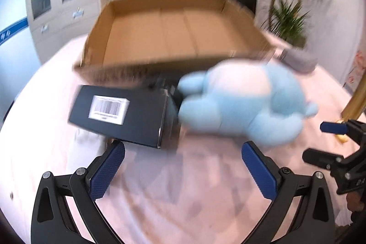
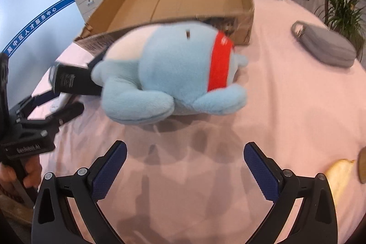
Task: Organize objects
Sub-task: 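Lower the right tool onto the blue plush toy and close its fingers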
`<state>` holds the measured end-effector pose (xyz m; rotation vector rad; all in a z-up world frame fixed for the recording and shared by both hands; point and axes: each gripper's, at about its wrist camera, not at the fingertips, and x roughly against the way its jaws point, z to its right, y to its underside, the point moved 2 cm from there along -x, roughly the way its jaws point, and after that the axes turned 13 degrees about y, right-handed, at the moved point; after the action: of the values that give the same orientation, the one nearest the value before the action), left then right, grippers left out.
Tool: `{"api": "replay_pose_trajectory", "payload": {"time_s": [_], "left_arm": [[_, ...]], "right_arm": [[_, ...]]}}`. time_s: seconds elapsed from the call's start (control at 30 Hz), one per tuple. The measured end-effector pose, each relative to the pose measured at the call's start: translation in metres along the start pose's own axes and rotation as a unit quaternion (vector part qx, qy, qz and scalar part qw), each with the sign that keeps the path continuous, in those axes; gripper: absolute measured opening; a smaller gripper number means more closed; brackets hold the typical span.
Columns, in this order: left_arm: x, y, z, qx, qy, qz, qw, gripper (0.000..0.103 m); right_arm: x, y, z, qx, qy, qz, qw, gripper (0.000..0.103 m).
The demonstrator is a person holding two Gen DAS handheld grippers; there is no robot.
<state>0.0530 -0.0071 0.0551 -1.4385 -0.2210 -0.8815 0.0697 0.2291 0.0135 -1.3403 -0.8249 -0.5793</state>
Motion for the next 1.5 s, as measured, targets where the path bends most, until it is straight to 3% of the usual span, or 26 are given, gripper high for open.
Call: {"api": "replay_pose_trajectory", "payload": {"time_s": [0.13,0.3,0.43,0.6,0.87,1.2,1.33,1.5], "left_arm": [[0.001,-0.021,-0.003,0.0,0.031,0.016,0.9994,0.102],[0.005,-0.04,0.009,-0.059,0.053,0.042,0.9959,0.102],[0.013,-0.04,0.027,-0.086,0.095,0.058,0.9901,0.102],[0.009,-0.043,0.029,-0.079,0.105,0.053,0.99,0.102],[0.005,-0.043,0.019,-0.055,0.081,0.05,0.9939,0.102],[0.002,-0.046,0.02,-0.049,0.089,0.03,0.9944,0.102],[0.002,-0.047,0.023,-0.091,0.085,0.016,0.992,0.102],[-0.012,-0.046,0.023,-0.12,0.114,-0.03,0.9858,0.102]], "right_arm": [[0.031,-0.012,0.005,-0.025,0.016,0.037,0.999,0.103],[0.067,-0.006,0.008,-0.08,0.045,0.076,0.993,0.103],[0.084,-0.001,0.014,-0.105,0.055,0.078,0.99,0.103],[0.096,0.0,0.012,-0.1,0.068,0.087,0.989,0.103],[0.09,-0.003,0.007,-0.098,0.053,0.084,0.99,0.103],[0.069,-0.02,0.012,-0.086,0.03,0.079,0.993,0.103],[0.054,-0.038,0.021,-0.095,0.011,0.074,0.993,0.103],[0.029,-0.057,0.035,-0.116,-0.004,0.051,0.992,0.103]]}}
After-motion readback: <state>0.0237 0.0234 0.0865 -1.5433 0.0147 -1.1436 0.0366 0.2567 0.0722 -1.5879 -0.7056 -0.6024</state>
